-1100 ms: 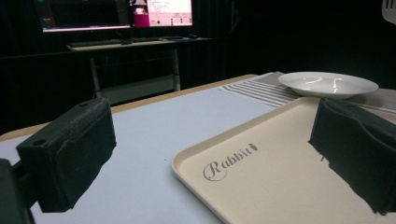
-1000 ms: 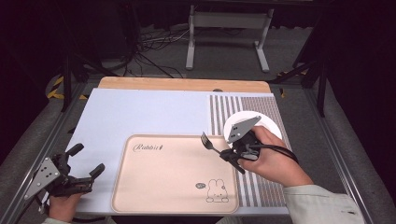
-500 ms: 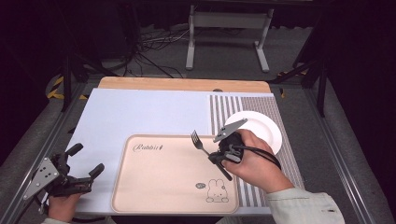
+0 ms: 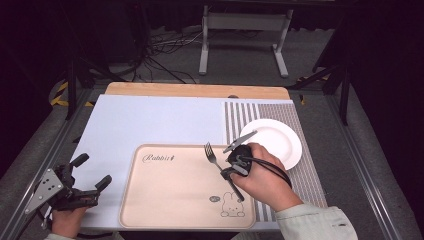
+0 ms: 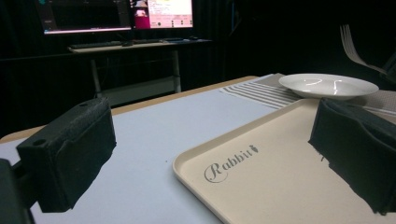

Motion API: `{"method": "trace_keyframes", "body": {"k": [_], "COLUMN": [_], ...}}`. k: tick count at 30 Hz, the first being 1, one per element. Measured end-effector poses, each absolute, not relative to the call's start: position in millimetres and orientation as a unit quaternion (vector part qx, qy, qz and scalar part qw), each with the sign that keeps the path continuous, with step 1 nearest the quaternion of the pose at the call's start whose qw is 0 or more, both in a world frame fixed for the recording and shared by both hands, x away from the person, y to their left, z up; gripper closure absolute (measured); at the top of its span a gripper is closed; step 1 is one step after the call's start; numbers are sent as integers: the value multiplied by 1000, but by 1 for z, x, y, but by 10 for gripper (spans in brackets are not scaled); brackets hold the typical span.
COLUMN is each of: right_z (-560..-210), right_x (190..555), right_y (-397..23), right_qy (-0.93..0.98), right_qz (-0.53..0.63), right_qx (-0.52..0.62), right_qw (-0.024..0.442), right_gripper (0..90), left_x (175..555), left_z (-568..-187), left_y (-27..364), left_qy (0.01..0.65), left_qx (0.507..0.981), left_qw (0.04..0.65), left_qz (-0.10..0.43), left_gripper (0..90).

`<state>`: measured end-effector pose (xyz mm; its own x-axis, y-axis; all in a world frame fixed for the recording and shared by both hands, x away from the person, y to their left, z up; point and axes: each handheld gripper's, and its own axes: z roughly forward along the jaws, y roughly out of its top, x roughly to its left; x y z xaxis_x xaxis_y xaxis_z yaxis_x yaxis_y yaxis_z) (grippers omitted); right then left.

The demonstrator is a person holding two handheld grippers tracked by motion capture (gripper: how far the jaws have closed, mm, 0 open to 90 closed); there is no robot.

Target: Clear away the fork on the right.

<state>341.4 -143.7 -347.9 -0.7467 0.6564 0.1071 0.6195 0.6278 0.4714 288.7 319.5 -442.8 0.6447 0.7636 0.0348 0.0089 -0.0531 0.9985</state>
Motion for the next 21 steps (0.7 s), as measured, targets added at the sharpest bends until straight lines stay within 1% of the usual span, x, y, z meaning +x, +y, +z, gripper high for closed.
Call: {"method": "trace_keyframes", "body": {"k": [21], "right_z": [-385], "right_x": [349], "right_y": [-134], "right_qy": [885], "right_qz": [180], "right_qx": [429], "right_qw": [-9], "right_gripper": [854], "left_x": [289], "left_z": [-443], "left_y": [320], "left_qy": [294], "left_qx": [659], "left_qw": [624], "left_qz": [301], "left_gripper": [9]}}
